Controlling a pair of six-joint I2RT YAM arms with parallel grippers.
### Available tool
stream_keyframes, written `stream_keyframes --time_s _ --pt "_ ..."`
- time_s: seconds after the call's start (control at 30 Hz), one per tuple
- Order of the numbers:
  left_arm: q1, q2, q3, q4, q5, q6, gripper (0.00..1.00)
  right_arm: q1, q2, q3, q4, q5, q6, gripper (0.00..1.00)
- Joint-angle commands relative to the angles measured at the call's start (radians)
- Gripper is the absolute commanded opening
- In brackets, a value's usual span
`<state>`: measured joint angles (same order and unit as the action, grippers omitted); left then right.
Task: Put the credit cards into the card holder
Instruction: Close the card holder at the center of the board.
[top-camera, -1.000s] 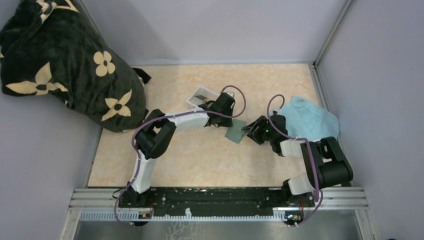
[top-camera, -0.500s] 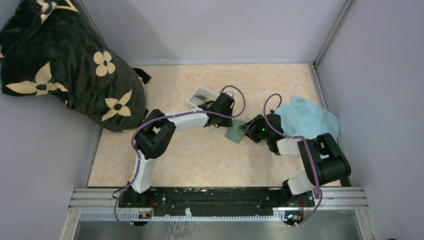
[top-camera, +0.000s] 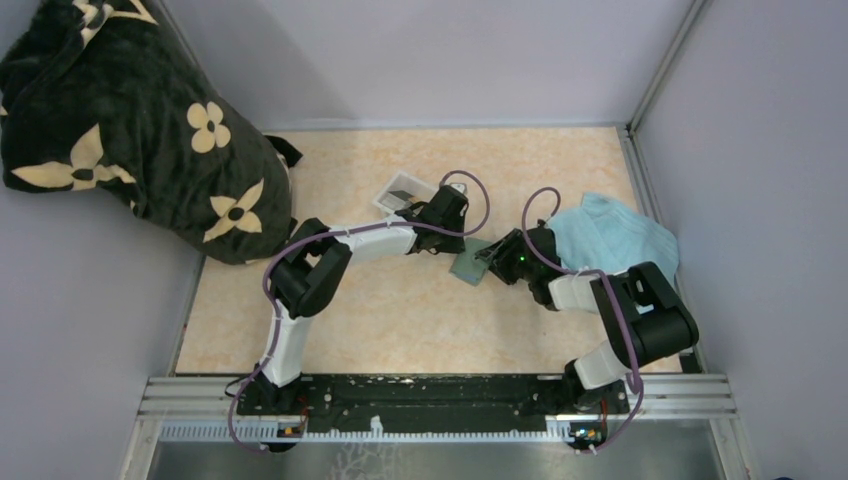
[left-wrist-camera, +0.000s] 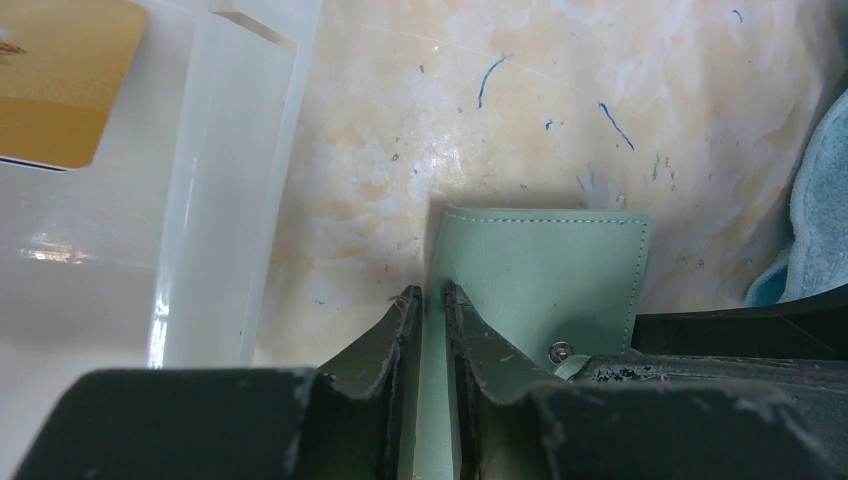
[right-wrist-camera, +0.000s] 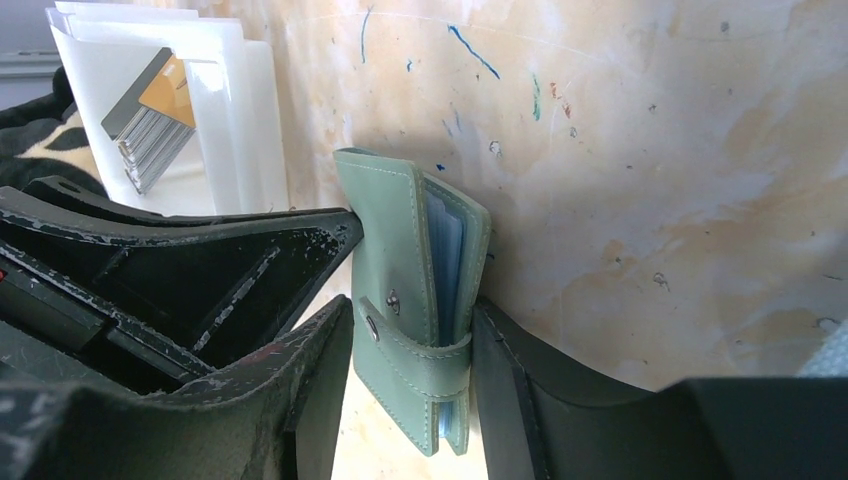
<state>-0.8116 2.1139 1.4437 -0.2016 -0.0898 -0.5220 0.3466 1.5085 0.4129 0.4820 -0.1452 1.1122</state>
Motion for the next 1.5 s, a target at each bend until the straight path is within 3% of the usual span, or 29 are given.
stream_keyframes --time_s 0.0,0.37,0.73,1.47 --pt "0.001 0.127 -0.085 -0.18 -0.04 0.019 0.22 0.023 0.036 -0.026 -0.175 0.067 -0.039 0.47" --pt "-0.01 0.13 -0.085 -0.185 -0.039 0.017 0.22 0.037 0.003 -0.04 -0.175 0.105 -0.048 0.42" --pt "-0.014 0.127 -0.089 -0.188 -0.04 0.017 0.21 0.038 -0.086 -0.058 -0.149 0.129 -0.102 0.46" --pt "-0.024 0.121 -0.117 -0.173 -0.032 0.037 0.21 0.088 -0.004 -0.045 -0.091 0.162 -0.057 0.45"
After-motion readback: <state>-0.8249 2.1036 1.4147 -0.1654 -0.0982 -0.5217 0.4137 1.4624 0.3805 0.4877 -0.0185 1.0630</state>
